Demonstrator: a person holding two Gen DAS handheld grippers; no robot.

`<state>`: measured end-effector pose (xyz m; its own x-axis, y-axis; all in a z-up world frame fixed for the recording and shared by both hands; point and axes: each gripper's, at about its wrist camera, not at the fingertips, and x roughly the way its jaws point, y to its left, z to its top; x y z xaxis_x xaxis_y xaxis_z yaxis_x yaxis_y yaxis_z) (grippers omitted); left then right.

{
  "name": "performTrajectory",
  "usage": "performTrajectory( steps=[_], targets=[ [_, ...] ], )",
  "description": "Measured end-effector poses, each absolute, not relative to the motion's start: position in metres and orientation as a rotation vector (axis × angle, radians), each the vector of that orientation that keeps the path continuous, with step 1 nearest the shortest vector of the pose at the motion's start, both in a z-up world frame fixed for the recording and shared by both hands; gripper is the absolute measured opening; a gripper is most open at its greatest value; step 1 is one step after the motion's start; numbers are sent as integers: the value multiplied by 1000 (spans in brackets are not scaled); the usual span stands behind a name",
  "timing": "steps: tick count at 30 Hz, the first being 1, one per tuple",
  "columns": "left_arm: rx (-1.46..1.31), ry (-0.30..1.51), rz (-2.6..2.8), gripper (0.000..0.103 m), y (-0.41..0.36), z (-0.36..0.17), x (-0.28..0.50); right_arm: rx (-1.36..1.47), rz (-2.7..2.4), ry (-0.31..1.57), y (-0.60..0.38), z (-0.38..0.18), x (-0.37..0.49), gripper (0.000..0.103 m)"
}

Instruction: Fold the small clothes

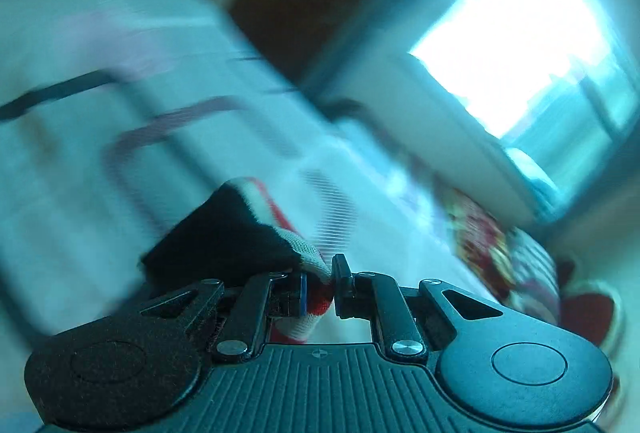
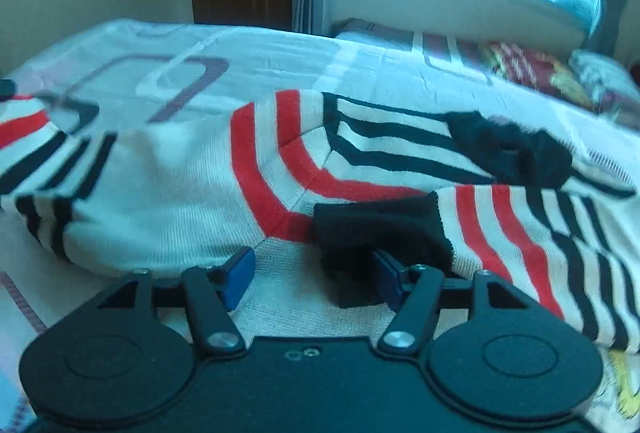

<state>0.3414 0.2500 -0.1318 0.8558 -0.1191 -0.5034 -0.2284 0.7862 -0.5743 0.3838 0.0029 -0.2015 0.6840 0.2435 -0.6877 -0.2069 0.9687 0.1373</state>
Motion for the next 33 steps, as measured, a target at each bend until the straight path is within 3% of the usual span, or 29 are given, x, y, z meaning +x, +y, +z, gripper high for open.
performTrajectory(
  steps=[5, 13, 15, 20, 28, 31, 33],
  targets=[
    [-564, 593, -205, 12, 137, -114, 389, 175, 192, 704, -57, -173, 366, 58],
    [-370, 864, -469, 13, -45, -162, 426, 262, 49, 728, -168, -174, 342, 60],
    [-373, 919, -465, 13, -54, -169, 420, 310, 50, 748, -185, -180, 338, 61],
    [-338, 851, -473, 13, -56, -138, 406, 421, 98, 761, -203, -189, 340, 67],
    [-309, 806, -182, 13, 43, -142, 406, 554, 122, 794, -209, -199, 373, 68],
    [-319, 805, -72, 13, 79, -152, 405, 594, 116, 806, -205, -207, 389, 58],
    [-340, 805, -19, 13, 98, -158, 406, 589, 114, 807, -200, -210, 399, 28]
  ],
)
